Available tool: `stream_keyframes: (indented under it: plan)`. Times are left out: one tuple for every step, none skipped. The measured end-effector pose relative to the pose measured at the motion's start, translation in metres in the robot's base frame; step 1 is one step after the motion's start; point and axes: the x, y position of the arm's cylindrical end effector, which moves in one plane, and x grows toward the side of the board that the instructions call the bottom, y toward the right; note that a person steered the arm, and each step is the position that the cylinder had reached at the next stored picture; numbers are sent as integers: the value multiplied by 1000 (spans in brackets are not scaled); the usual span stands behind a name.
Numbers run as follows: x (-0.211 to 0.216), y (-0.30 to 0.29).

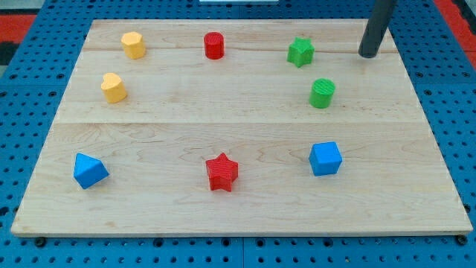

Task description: Move the green star diagonal top left to the green circle

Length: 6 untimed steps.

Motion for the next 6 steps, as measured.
stream_keyframes:
  plan:
    - [-39,-25]
    - [-65,-75]
    - [-48,-92]
    - [-15,-111]
    - [11,-125]
    - [32,-134]
